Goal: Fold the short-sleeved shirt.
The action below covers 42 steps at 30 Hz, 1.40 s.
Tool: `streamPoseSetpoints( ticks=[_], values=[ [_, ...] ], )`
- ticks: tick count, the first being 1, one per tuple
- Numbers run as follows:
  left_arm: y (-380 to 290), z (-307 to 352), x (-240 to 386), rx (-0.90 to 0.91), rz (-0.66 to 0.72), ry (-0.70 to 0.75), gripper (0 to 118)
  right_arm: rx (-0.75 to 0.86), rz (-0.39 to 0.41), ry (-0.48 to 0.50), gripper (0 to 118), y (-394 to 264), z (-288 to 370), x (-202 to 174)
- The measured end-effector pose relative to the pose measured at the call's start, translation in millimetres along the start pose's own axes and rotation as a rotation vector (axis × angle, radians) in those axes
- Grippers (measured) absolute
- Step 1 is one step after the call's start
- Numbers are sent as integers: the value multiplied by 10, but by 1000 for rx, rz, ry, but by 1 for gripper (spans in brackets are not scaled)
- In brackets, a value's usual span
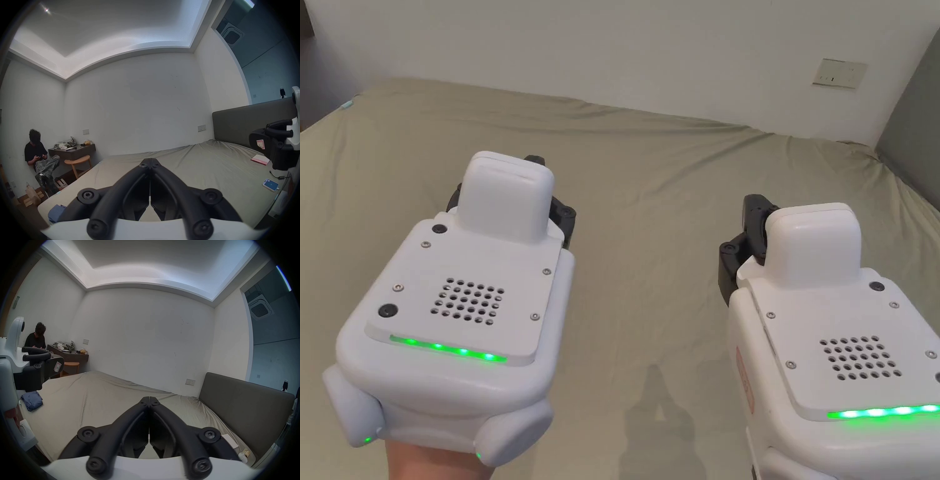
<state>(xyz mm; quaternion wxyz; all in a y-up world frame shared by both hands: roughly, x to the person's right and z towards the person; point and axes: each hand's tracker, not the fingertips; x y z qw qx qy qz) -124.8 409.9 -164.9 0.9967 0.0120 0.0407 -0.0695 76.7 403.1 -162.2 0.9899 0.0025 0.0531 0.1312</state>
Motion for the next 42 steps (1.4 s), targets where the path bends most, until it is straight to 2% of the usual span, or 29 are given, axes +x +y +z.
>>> streamPoseSetpoints(
  ticks=[8,11,12,13,14,15,18,19,20,21,23,24,27,28,32,42],
  values=[
    [-8,-9,-1,-4,7,-27,0,-4,-2,11,2,-14,-16,-3],
    [-11,-24,21,-2,4,-22,6,10,-12,16,24,-34,-18,8],
    [-10,-25,21,0,1,-18,6,15,-20,34,24,-34,-26,30],
    [-7,-32,17,-3,-1,-21,30,10,-25,34,68,-27,-56,53],
    [-6,-46,16,-12,2,-34,51,0,-38,52,99,-20,-70,68],
    [-5,-58,14,-20,4,-49,64,1,-44,40,115,-16,-76,71],
    [-10,-65,28,-21,-1,-38,88,7,-53,17,118,19,-70,86],
    [-11,-70,30,-23,-3,-38,107,0,-61,18,118,35,-76,95],
    [-15,-79,30,-25,-7,-38,118,-22,-75,36,118,57,-88,101],
    [-13,-56,42,-1,-23,-34,118,-61,-92,79,118,86,-105,115],
    [4,-64,50,-3,-15,-35,118,-122,-163,104,118,145,-132,135],
    [10,-66,37,-3,-15,-37,118,-159,-202,59,118,180,-148,133],
    [31,-73,31,-4,-3,-37,118,-251,-221,-18,118,284,-167,114],
    [27,-72,23,-4,0,-35,118,-261,-225,-5,118,304,-173,133],
    [48,-68,22,2,-2,-28,118,-212,-322,111,118,324,-121,249],
    [63,-75,31,3,-6,-32,118,-252,-297,73,118,441,-70,233]
  ],
)
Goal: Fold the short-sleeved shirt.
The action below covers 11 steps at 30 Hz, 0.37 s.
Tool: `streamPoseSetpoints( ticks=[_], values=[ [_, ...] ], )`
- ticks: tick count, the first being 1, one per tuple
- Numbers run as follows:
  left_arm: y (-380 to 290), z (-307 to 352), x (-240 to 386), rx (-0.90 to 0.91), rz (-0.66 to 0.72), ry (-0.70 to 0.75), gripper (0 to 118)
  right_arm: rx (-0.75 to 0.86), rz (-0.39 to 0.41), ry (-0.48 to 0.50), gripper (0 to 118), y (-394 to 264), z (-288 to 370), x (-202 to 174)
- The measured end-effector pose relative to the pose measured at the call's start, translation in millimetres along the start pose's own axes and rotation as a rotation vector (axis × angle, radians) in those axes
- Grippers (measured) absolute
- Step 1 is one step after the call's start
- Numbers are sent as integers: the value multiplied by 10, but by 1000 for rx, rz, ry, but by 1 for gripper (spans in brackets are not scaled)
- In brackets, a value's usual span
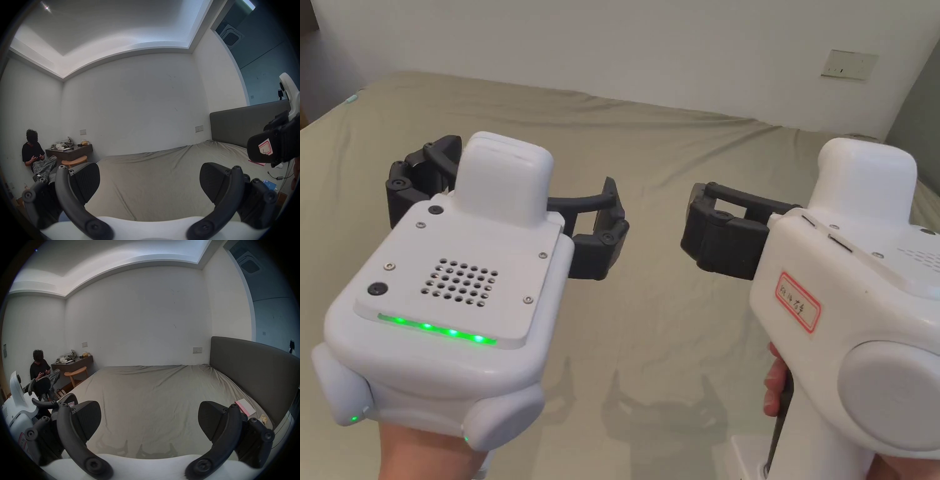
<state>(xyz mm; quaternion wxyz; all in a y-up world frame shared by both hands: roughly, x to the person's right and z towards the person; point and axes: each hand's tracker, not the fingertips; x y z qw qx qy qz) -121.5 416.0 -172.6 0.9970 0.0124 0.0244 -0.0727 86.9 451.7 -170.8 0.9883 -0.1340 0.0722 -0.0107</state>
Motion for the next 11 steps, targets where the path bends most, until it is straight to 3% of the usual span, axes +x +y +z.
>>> streamPoseSetpoints(
  ticks=[7,11],
  values=[
    [-6,10,18,-5,-12,-4,118,20,1,56,118,-37,-18,53],
    [2,19,17,-1,-15,-3,118,-9,-42,4,118,-43,-80,83]
  ],
)
